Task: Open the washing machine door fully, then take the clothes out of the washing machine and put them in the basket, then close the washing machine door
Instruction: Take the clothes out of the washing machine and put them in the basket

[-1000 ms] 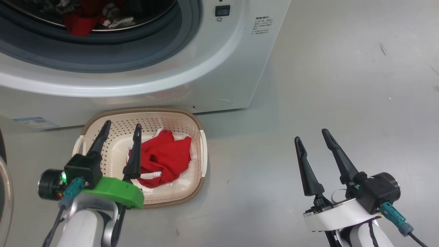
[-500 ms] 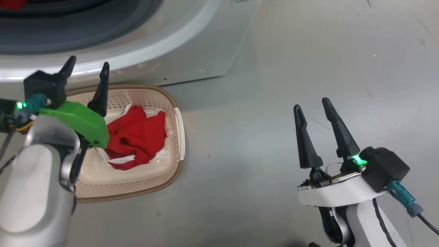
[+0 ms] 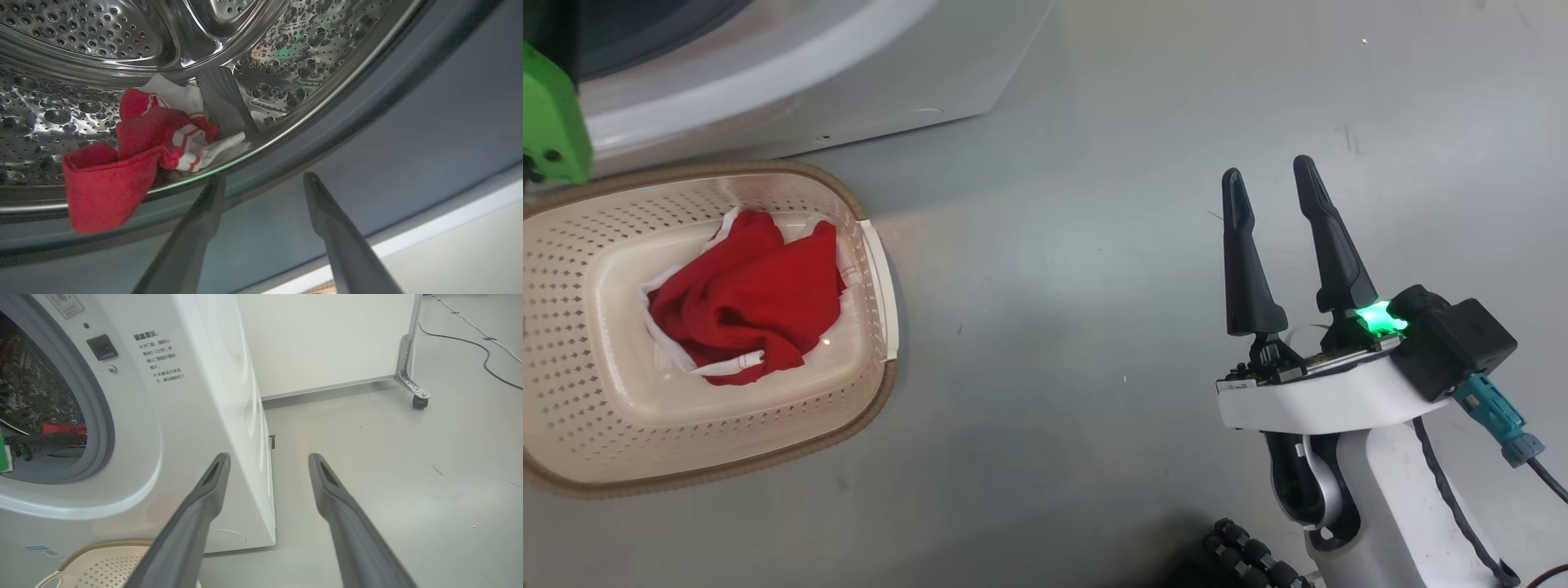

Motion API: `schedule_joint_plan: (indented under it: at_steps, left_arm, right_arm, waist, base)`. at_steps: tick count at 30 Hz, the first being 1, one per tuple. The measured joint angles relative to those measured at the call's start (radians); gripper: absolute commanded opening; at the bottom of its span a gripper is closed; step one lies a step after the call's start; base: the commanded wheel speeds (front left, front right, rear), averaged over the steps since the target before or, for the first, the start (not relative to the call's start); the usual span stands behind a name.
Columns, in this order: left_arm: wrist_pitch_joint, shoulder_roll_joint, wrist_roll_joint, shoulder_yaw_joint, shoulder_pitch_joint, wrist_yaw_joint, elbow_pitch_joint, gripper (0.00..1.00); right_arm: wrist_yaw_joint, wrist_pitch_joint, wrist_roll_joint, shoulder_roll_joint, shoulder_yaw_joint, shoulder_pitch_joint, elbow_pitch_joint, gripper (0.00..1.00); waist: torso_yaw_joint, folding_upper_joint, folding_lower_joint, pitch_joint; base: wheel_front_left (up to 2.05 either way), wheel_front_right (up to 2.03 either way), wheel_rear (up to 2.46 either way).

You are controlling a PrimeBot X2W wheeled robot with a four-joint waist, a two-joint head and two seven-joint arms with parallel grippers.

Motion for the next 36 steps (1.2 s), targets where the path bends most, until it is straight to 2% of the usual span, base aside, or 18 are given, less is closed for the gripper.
schedule_joint_plan:
  at_steps: [6,13,22,33,34,35,36]
  left_arm:
    - [0.087,0.058,-0.007,0.031,-0.118,-0.001,0.02,1.0]
    - [0.151,0.1,-0.016,0.049,-0.233,-0.009,0.044,1.0]
    - [0.272,0.175,0.013,0.05,-0.281,-0.009,0.129,1.0]
    - [0.393,0.207,0.042,0.024,-0.323,-0.008,0.202,1.0]
    - [0.41,0.209,0.042,0.022,-0.324,-0.009,0.21,0.86]
    - [0.416,0.209,0.042,0.022,-0.327,-0.009,0.214,0.53]
    - [0.425,0.209,0.042,0.021,-0.33,-0.009,0.216,0.44]
  right_arm:
    - [-0.009,0.0,0.018,0.0,0.016,-0.027,0.002,1.0]
    - [-0.018,0.0,0.035,0.001,0.027,-0.041,0.012,1.0]
    - [-0.018,0.0,0.05,0.001,0.049,-0.057,0.022,1.0]
    - [-0.019,0.0,0.051,0.001,0.053,-0.076,0.029,1.0]
    - [-0.019,0.0,0.051,0.001,0.053,-0.077,0.029,1.0]
    - [-0.019,0.0,0.051,0.001,0.053,-0.077,0.029,1.0]
    - [-0.019,0.0,0.051,0.001,0.053,-0.078,0.029,1.0]
  waist:
    - [-0.037,0.0,0.0,0.035]
    - [-0.069,0.0,0.0,0.061]
    - [-0.093,0.0,0.0,0.073]
    - [-0.101,0.0,0.0,0.077]
    - [-0.101,0.0,0.0,0.077]
    - [-0.101,0.0,0.0,0.078]
    - [-0.101,0.0,0.0,0.078]
  base:
    - [0.0,0.0,0.0]
    - [0.0,0.0,0.0]
    - [0.0,0.0,0.0]
    - [0.0,0.0,0.0]
    - [0.0,0.0,0.0]
    - [0.0,0.0,0.0]
    - [0.0,0.0,0.0]
